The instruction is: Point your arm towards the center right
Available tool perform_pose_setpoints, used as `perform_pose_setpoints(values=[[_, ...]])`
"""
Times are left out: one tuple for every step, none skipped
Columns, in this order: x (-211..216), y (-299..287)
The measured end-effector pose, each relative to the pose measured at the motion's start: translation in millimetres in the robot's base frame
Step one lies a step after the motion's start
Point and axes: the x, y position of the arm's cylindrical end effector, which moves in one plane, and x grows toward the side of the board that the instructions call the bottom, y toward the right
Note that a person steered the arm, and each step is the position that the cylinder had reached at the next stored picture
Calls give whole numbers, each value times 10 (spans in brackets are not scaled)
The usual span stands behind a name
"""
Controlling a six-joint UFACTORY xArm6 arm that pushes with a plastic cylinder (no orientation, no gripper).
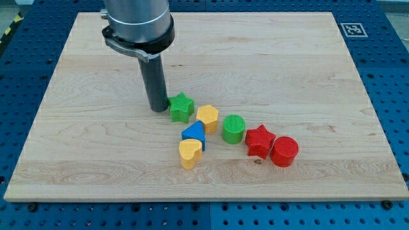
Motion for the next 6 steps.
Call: perform_pose_setpoints(values=[[-40,3],[-85,140],[-460,259],[-504,295],[-664,808],[-612,1624]])
